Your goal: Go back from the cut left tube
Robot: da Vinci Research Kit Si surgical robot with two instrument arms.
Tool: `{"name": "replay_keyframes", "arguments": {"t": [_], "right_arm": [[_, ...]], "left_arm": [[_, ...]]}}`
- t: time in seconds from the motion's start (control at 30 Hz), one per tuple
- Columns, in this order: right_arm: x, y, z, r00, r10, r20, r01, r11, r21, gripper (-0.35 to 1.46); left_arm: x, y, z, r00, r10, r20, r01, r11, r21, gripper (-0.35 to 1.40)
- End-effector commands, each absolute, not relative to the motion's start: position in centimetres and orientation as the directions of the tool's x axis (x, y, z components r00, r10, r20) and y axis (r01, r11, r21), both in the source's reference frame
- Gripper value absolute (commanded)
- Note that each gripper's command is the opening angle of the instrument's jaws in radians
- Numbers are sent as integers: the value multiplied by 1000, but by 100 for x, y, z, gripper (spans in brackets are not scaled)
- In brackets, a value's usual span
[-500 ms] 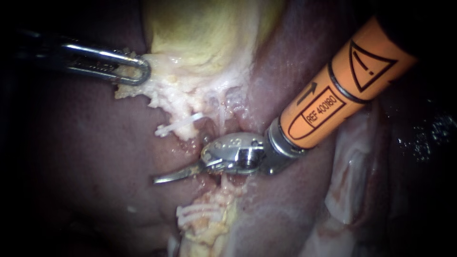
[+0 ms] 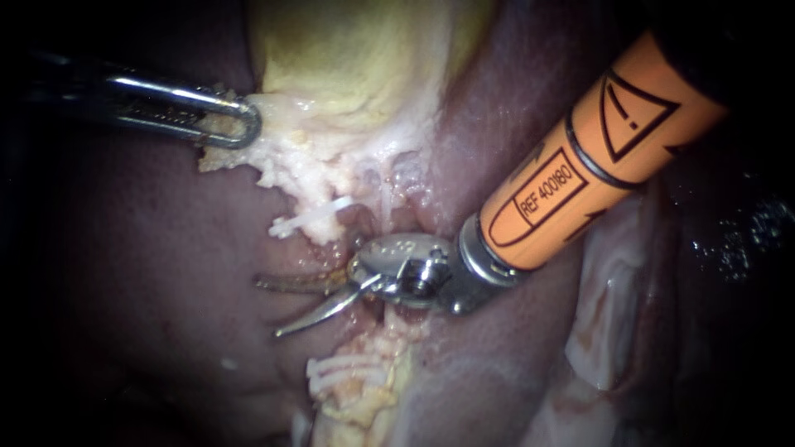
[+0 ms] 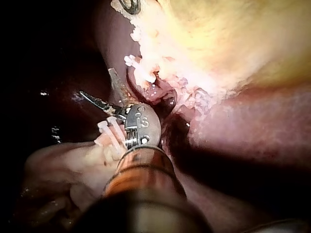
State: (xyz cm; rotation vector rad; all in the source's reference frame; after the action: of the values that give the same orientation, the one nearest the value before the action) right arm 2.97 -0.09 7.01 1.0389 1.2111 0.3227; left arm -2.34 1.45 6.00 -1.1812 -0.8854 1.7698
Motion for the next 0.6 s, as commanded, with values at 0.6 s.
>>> {"name": "replay_keyframes", "arguments": {"t": [0.6], "right_arm": [[141, -14, 689, 416, 411, -811, -22, 896, 443, 143]], "left_arm": [[-231, 148, 604, -229, 899, -373, -245, -424, -872, -35]]}}
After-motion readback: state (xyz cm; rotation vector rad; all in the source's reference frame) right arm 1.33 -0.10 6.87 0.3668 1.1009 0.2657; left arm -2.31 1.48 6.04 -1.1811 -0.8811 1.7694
